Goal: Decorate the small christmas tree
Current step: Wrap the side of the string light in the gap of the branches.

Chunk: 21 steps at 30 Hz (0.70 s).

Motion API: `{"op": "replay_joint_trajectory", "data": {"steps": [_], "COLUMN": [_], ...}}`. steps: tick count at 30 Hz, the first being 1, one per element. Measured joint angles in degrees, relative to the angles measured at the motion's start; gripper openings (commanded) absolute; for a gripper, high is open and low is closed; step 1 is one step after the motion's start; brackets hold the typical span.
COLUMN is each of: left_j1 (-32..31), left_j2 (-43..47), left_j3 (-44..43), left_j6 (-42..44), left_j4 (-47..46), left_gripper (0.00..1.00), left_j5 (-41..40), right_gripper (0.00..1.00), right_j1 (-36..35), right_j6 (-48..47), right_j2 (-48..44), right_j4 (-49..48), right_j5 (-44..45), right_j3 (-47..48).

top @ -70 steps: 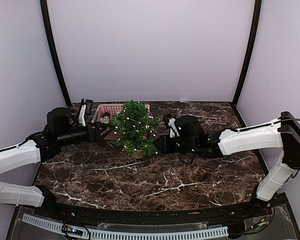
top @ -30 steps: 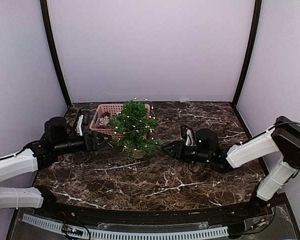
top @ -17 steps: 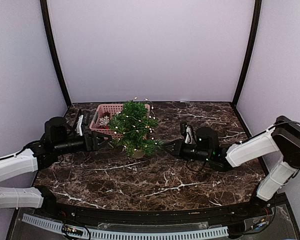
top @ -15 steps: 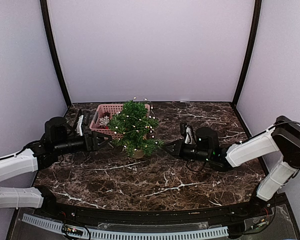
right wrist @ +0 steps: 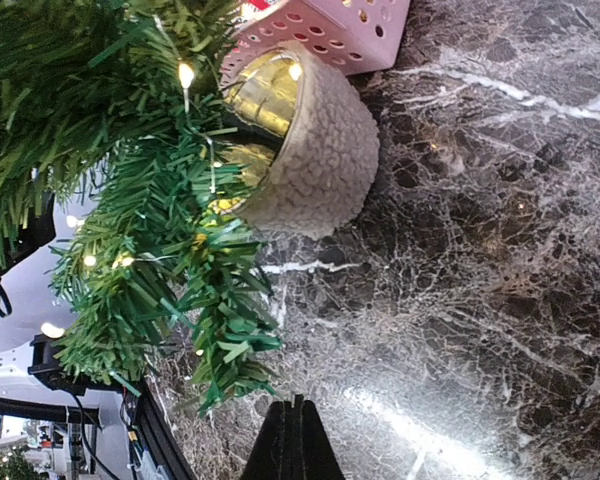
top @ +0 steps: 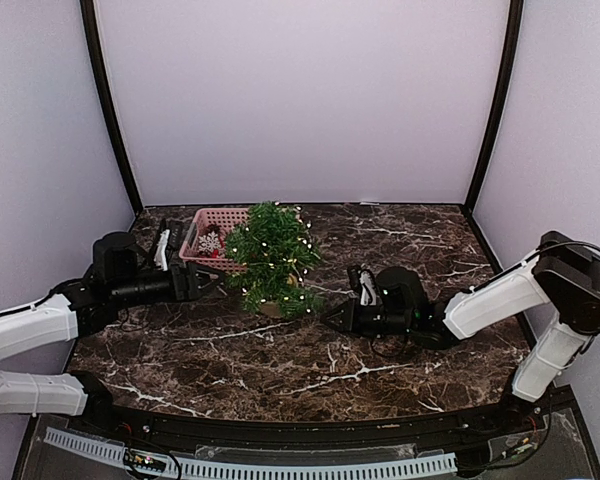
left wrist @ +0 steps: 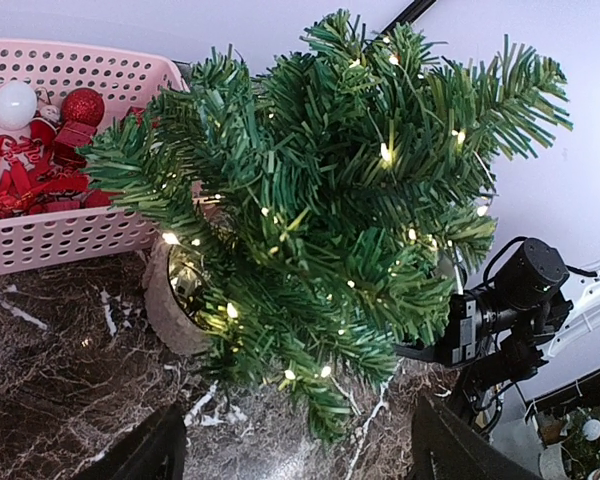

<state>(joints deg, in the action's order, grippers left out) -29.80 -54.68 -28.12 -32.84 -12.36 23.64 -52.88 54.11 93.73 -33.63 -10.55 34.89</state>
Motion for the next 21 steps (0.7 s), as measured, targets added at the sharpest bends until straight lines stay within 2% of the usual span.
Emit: {"op": "replay_joint_trajectory", "data": {"steps": [3,11,16,21], "left_j1": [0.0,0.0,0.1,0.2], "left_j2": [-1.7,-7.6,-13.1,-17.6], "left_j3": [-3.2,-19.1,-22.6,-23.2], "left_j6": [0.1,-1.1,-2.6,-3.5], "left_j4": [1.4,1.4,0.4,0.5], "left_gripper": [0.78,0.66,0.51,0.44], "left_j5": [0.0,-0.4,0.4,1.2], "right_gripper": [0.0,0.0,0.0,0.0], "right_j1": [0.0,0.0,0.0,0.0], "right_j6": [0.1,0.2,0.2,0.3], "right_j2": [0.8,0.9,0.9,0.9], "right_j4": [0.5,0.7,0.7,0.8], "right_j5": [0.0,0.0,0.0,0.6], "right_j3": [0.0,0.0,0.0,0.0]}}
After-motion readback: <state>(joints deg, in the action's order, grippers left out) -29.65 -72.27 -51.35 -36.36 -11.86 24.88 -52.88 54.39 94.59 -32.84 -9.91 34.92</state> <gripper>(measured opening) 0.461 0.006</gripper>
